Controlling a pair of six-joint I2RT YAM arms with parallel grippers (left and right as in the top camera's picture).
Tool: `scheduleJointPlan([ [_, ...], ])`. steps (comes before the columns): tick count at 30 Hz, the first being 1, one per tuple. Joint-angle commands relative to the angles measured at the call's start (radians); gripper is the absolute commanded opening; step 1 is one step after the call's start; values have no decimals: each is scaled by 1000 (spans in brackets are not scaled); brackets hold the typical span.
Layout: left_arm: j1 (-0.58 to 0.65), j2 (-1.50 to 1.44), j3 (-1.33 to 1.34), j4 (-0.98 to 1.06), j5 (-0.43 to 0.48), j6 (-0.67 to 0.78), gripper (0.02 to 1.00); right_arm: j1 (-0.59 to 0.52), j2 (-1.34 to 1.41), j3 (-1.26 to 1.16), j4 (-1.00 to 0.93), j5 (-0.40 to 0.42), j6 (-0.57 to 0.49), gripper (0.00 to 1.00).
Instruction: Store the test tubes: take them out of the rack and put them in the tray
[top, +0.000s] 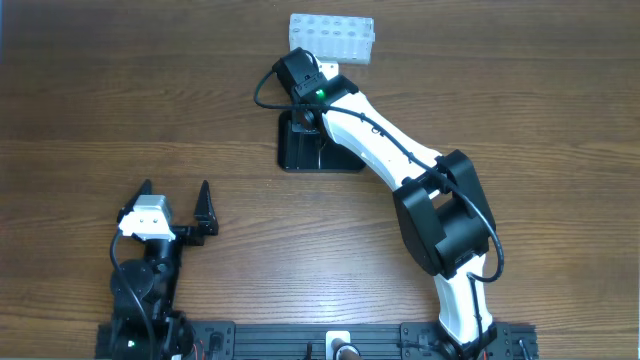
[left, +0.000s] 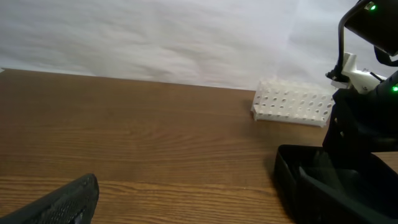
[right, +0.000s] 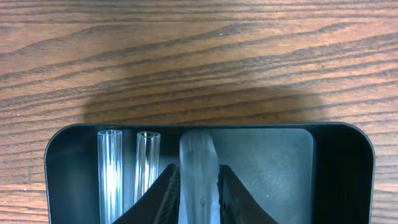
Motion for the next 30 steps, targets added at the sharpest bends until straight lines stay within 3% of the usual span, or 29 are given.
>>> scheduleJointPlan([
  [1, 6, -9, -4, -3, 10, 15, 1000, -2, 11, -9, 5, -3, 7, 283],
  [6, 6, -9, -4, -3, 10, 15, 1000, -2, -8, -6, 17, 24, 3, 389],
  [9, 6, -9, -4, -3, 10, 15, 1000, -13, -53, -4, 35, 87, -6, 516],
  [15, 6, -9, -4, -3, 10, 15, 1000, -51, -144, -4, 233, 196, -229, 735],
  [19, 6, -9, -4, -3, 10, 15, 998, -103, -135, -4, 405, 198, -383, 814],
  [24, 6, -9, -4, -3, 10, 15, 1000, -180, -101, -4, 485, 196, -398, 855],
  [30, 6, -9, -4, -3, 10, 15, 1000, -257, -30, -4, 584, 97, -436, 912],
])
